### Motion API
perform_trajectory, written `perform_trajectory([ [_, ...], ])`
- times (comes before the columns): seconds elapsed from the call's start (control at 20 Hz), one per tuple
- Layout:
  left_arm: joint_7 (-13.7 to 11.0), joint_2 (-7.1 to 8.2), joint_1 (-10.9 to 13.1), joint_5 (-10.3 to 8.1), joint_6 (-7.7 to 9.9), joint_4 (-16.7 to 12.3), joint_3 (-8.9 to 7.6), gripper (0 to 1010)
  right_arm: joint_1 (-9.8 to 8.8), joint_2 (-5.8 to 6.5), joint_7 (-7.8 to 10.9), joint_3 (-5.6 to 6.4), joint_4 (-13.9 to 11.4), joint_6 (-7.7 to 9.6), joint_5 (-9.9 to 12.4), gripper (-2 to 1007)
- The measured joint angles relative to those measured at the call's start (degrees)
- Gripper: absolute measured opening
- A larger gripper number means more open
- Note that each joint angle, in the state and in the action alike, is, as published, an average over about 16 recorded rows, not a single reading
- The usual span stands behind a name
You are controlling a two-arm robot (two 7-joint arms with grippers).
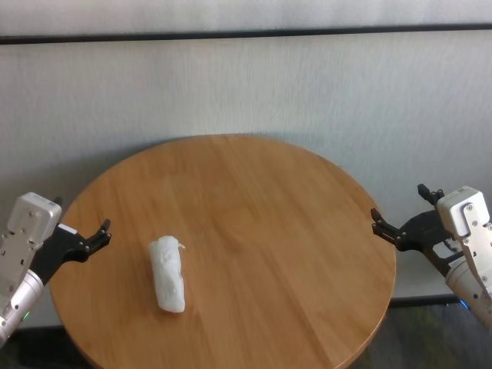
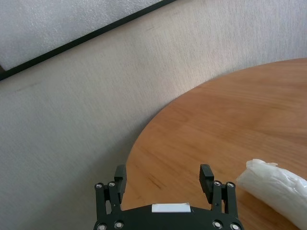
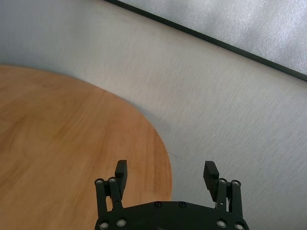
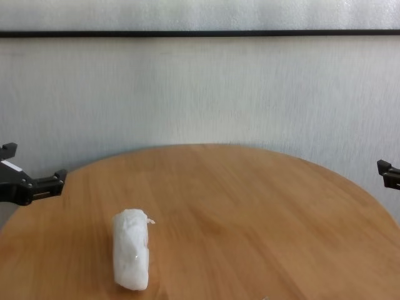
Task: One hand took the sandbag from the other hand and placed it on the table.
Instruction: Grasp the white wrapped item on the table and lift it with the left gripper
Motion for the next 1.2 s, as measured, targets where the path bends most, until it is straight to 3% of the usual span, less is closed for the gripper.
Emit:
perform_trajectory([
  [0.25, -1.41, 1.70, 1.51, -0.89, 1.44, -3.05, -0.81, 1000, 0.00, 0.00, 0.00, 0.00, 0.00, 0.00, 0.00, 1002],
  [0.45, -4.01, 3.62, 3.22, -3.71, 5.27, -7.00, -2.13, 1000, 0.00, 0.00, 0.00, 0.00, 0.00, 0.00, 0.00, 1002],
  [0.65, -7.03, 5.43, 4.96, -8.60, 11.90, -11.76, -4.04, 1000, 0.00, 0.00, 0.00, 0.00, 0.00, 0.00, 0.00, 1002],
  [0.8, -8.76, 5.97, 5.90, -12.96, 17.75, -14.92, -5.60, 1000, 0.00, 0.00, 0.00, 0.00, 0.00, 0.00, 0.00, 1002],
  [1.05, -9.60, 4.67, 6.18, -20.21, 28.80, -18.60, -7.71, 1000, 0.00, 0.00, 0.00, 0.00, 0.00, 0.00, 0.00, 1002],
  [1.2, -8.56, 2.96, 5.71, -23.00, 34.41, -19.77, -8.17, 1000, 0.00, 0.00, 0.00, 0.00, 0.00, 0.00, 0.00, 1002],
])
